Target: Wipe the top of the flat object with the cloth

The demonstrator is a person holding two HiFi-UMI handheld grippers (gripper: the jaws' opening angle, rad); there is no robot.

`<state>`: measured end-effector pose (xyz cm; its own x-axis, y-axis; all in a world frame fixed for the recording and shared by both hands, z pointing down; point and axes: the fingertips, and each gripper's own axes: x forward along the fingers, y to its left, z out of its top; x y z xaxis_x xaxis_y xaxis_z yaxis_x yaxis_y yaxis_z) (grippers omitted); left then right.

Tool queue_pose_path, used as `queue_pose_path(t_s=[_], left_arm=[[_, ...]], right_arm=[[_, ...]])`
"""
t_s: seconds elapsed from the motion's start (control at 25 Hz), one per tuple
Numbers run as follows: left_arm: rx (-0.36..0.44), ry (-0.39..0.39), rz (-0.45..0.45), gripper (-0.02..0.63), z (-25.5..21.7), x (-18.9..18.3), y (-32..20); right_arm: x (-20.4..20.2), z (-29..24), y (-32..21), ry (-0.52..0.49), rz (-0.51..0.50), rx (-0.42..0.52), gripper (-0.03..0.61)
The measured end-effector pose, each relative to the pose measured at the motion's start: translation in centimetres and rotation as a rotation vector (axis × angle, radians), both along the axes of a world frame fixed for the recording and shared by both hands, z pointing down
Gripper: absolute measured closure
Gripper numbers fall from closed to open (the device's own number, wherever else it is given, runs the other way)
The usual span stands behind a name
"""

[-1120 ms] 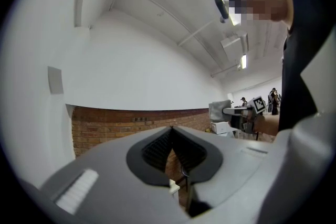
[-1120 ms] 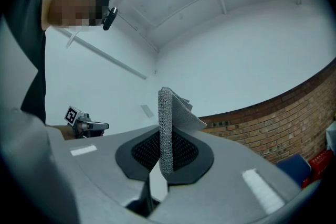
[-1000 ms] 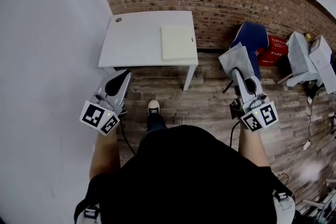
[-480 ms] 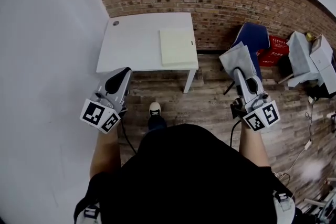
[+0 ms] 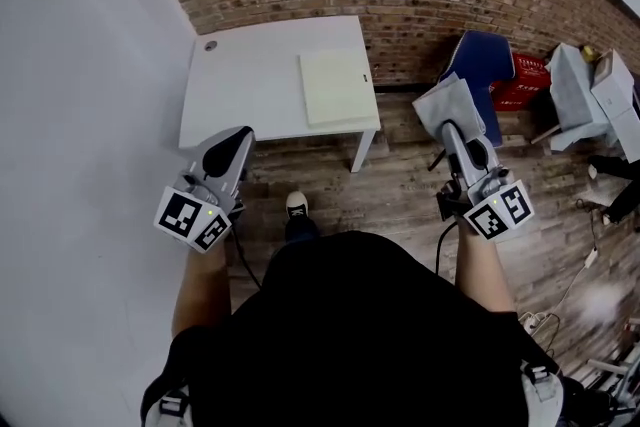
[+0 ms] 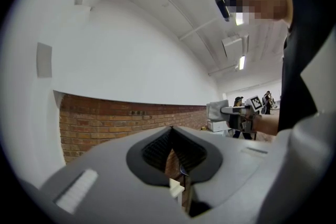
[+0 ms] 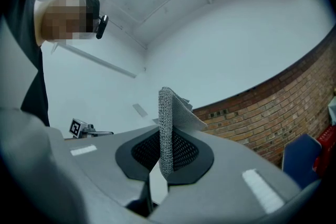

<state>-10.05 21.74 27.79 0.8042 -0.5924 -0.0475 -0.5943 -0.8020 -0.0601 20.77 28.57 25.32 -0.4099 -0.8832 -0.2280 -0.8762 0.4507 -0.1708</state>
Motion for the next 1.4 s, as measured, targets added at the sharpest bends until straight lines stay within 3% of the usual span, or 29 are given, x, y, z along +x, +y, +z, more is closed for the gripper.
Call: queue_pose_path(t_s=[0.4, 0.72, 1.4], left_arm=[[-0.023, -0.023, 0.071, 0.614, 1.5, 0.6, -4.2], [0.012, 0.015, 0.036, 0.614, 0.5, -1.5, -9.1], [-0.050, -0.007, 0.074, 0.614, 3.1, -2.2, -21.7]], right_arm=[[0.3, 2.0, -4.7, -0.075, 0.022, -0.081, 0.569], [-0.3, 3.3, -8.7, -0.039, 0.067, -0.125, 0.569], [-0.3, 5.9, -20.4, -0.048, 0.178, -0.222, 0.569]])
